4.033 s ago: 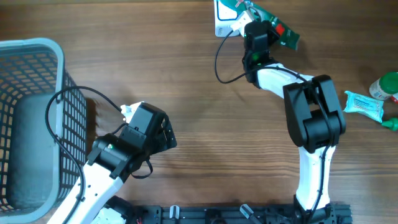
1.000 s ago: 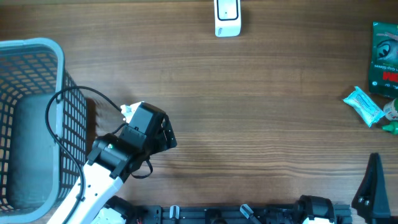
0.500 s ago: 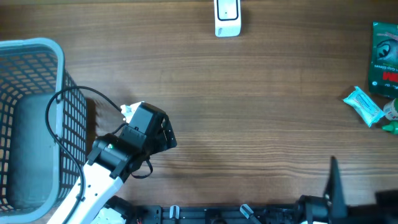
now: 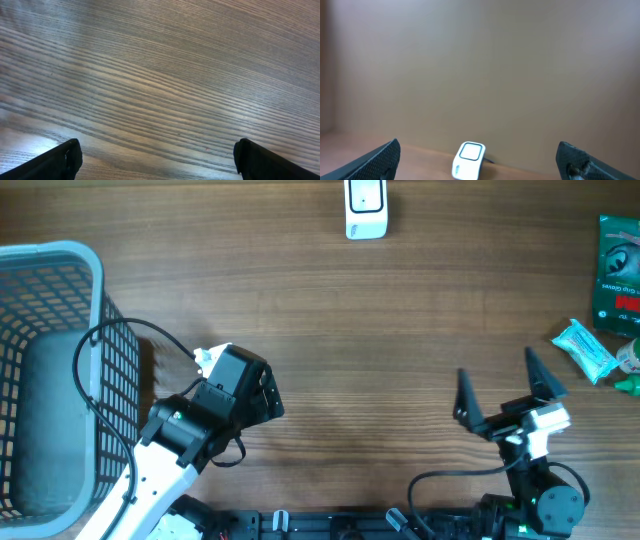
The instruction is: Scan the item barcode
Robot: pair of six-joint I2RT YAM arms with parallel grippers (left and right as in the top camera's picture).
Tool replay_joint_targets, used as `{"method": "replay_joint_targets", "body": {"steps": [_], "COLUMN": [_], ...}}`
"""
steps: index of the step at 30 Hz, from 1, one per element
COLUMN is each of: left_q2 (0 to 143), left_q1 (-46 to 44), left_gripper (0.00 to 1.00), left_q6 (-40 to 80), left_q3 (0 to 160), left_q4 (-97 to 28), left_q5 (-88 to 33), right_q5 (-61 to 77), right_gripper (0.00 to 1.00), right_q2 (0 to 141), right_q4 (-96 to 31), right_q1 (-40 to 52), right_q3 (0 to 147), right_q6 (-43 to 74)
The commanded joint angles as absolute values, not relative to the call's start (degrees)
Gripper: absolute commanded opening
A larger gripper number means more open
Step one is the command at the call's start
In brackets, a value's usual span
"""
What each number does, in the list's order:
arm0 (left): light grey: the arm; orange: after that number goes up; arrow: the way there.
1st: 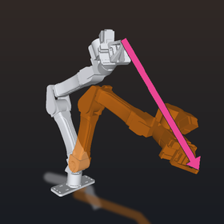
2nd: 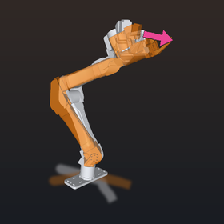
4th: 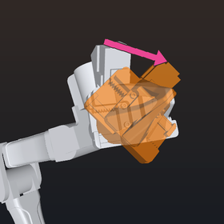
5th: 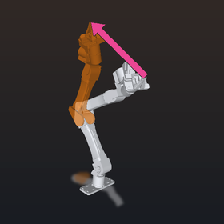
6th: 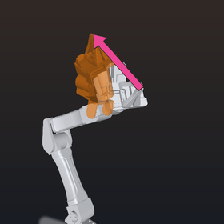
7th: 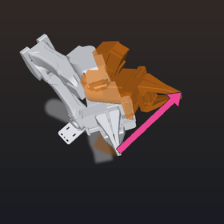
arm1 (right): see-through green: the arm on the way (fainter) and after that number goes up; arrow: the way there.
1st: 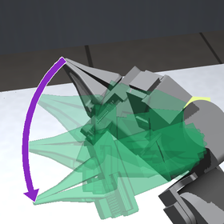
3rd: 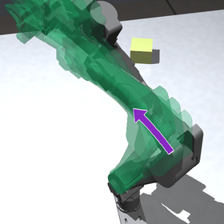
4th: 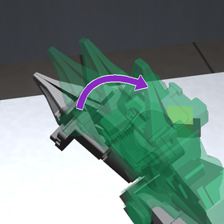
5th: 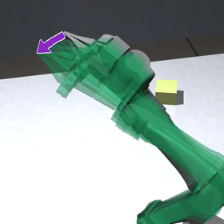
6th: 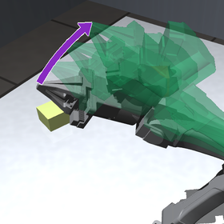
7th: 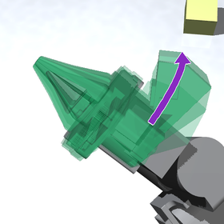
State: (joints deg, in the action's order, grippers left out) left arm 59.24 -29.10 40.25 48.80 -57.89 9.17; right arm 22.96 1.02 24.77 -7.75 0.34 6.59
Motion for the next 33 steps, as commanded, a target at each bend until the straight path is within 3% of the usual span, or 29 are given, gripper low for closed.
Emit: {"method": "replay_joint_targets", "body": {"steps": [1, 5, 26, 33], "left_q2": [58.87, 58.87, 58.67, 47.64], "left_q1": [-29.30, -29.30, -29.32, -29.26], "left_gripper": [1.00, 1.00, 1.00, 1.00], "left_q6": [41.21, 41.21, 41.21, 40.88], "left_q3": [48.75, 48.75, 48.73, 48.73], "left_q4": [-57.89, -57.89, -57.89, -58.41], "left_q5": [9.93, 9.93, 9.93, 10.02], "right_q5": [7.44, 7.46, 7.44, 7.44], "right_gripper": [1.00, 1.00, 1.00, 1.00], "right_q2": [0.19, 0.21, 0.43, 0.43], "right_q4": [19.38, 0.54, 0.54, 0.54], "right_q1": [-7.51, -7.51, -7.57, -7.57], "right_q3": [0.25, 0.27, 0.30, 0.30], "right_q6": [20.71, 20.97, 21.04, 21.04]}}
